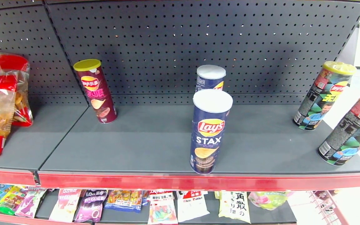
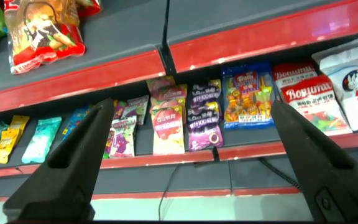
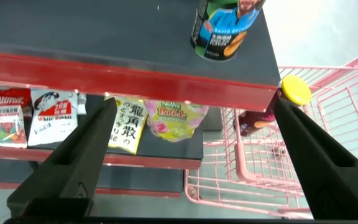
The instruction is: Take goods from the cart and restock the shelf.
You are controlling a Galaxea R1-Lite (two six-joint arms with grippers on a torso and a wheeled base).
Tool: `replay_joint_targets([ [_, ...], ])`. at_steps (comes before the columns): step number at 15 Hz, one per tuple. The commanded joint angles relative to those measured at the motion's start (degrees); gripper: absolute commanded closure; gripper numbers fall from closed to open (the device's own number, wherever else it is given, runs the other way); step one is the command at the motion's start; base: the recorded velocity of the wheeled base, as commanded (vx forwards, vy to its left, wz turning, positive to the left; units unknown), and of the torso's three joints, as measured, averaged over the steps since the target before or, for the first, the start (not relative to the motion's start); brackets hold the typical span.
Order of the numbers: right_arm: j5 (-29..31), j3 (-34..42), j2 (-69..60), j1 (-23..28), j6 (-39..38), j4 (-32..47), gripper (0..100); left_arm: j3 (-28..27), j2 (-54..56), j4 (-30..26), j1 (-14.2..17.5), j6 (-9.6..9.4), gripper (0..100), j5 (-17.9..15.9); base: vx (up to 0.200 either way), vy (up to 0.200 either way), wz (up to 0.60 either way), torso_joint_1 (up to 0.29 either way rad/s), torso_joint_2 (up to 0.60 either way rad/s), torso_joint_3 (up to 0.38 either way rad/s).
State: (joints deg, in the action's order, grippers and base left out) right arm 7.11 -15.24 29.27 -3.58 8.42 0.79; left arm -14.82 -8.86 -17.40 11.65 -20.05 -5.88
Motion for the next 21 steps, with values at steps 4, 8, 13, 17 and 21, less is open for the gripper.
replay_joint_targets([
  [4, 0.0, 0.0, 0.3, 0.0, 0.0, 0.0, 0, 1.6, 1.8, 0.2, -0.1, -3.15, 0, -0.4, -0.05, 0.0, 0.0, 0.005, 0.0, -0.001],
  [8, 0.0, 0.0, 0.4, 0.0, 0.0, 0.0, 0, 2.3, 3.4, 0.2, -0.5, -3.15, 0, -0.5, 0.0, -0.05, 0.0, -0.001, 0.0, 0.001],
  [13, -0.1, 0.0, 0.7, -0.1, 0.1, 0.0, 0, 2.2, 3.5, 0.2, -1.5, -3.15, 0, -0.5, 0.0, -0.2, 0.0, 0.004, 0.0, 0.002],
  [17, -0.8, 0.0, 0.7, -0.1, 0.1, 0.0, 0, 1.8, 3.5, 0.3, -1.5, -3.24, 0, -0.5, 0.0, -0.2, 0.0, 0.004, 0.0, 0.006],
  [21, -1.0, -0.1, 0.6, -0.1, 0.1, 0.0, 0, 1.6, 3.5, 0.3, -1.5, -3.24, 0, -0.4, 0.0, -0.1, 0.0, 0.0, 0.0, 0.004],
])
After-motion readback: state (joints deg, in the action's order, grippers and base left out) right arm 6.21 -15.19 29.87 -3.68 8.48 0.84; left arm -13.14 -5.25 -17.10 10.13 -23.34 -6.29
